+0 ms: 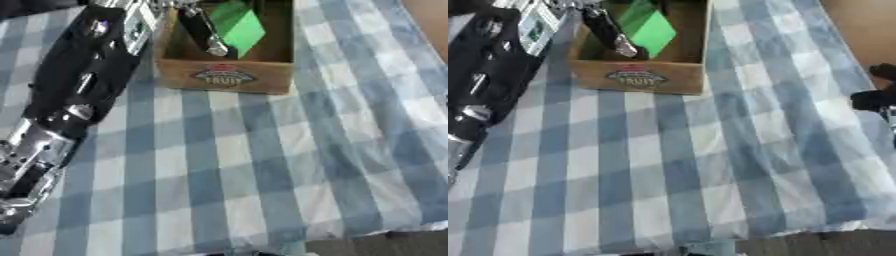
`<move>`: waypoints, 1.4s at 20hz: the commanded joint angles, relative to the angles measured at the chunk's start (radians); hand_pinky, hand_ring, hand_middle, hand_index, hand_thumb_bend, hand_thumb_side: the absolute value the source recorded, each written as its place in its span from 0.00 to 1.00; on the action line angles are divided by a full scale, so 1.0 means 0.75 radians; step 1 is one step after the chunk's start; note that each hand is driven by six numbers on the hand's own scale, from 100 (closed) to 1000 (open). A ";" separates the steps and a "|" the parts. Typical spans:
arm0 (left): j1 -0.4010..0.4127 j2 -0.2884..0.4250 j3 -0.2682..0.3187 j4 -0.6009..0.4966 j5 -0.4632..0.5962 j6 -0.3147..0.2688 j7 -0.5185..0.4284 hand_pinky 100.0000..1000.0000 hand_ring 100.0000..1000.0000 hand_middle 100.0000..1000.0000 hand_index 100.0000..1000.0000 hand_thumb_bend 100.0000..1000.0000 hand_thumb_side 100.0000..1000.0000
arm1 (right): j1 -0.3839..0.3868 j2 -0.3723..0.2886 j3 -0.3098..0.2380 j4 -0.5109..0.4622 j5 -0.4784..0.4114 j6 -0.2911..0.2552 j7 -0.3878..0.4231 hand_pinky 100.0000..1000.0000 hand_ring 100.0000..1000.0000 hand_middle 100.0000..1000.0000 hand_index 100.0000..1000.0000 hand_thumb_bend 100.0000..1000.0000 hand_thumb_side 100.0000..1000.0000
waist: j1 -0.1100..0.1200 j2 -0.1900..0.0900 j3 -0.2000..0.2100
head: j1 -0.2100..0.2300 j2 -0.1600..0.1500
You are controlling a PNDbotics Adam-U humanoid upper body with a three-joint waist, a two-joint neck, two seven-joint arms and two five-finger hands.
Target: Pick up objects on the table and place them in the box.
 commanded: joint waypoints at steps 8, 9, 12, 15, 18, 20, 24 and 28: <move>0.001 -0.020 0.004 0.032 -0.148 0.024 0.131 0.70 0.62 0.57 0.74 0.56 0.19 | -0.012 -0.004 -0.002 -0.015 -0.011 -0.003 0.006 0.65 0.63 0.79 0.83 0.00 0.65 | -0.020 -0.020 -0.004 | 0.012 -0.023; 0.002 -0.018 0.006 0.032 -0.157 0.031 0.150 0.72 0.66 0.61 0.77 0.64 0.22 | -0.012 -0.004 -0.002 -0.015 -0.011 -0.003 0.006 0.65 0.63 0.79 0.83 0.00 0.65 | -0.020 -0.020 -0.003 | 0.012 -0.023; 0.000 -0.004 0.012 0.021 -0.186 0.052 0.206 0.78 0.73 0.69 0.82 0.84 0.29 | -0.011 -0.005 -0.004 -0.015 -0.010 -0.004 0.005 0.65 0.63 0.79 0.83 0.00 0.65 | -0.020 -0.023 0.000 | 0.008 -0.023; -0.003 0.027 0.018 -0.012 -0.219 0.074 0.268 0.80 0.77 0.73 0.84 0.83 0.33 | -0.010 -0.006 -0.006 -0.013 -0.009 -0.003 0.003 0.65 0.63 0.79 0.83 0.00 0.64 | -0.019 -0.027 0.004 | 0.002 -0.022; -0.002 0.078 0.026 -0.046 -0.244 0.094 0.323 0.83 0.81 0.78 0.87 0.82 0.31 | -0.007 -0.010 -0.010 -0.013 -0.007 -0.003 -0.001 0.65 0.63 0.79 0.83 0.00 0.64 | -0.017 -0.031 0.011 | -0.012 -0.019; 0.000 0.123 0.037 -0.069 -0.230 0.106 0.346 0.84 0.83 0.80 0.88 0.82 0.28 | -0.006 -0.013 -0.014 -0.012 -0.004 -0.003 -0.004 0.65 0.63 0.79 0.83 0.00 0.64 | -0.015 -0.034 0.018 | -0.024 -0.018; 0.009 0.241 0.068 -0.157 -0.115 0.137 0.366 0.85 0.83 0.80 0.88 0.81 0.23 | -0.001 -0.020 -0.023 -0.012 0.001 -0.003 -0.012 0.65 0.63 0.79 0.83 0.00 0.64 | -0.010 -0.040 0.036 | -0.051 -0.013; 0.040 0.357 0.109 -0.261 0.069 0.188 0.352 0.85 0.82 0.79 0.88 0.80 0.15 | 0.002 -0.026 -0.028 -0.011 0.007 -0.002 -0.018 0.65 0.63 0.79 0.83 0.00 0.64 | -0.009 -0.043 0.059 | -0.066 -0.014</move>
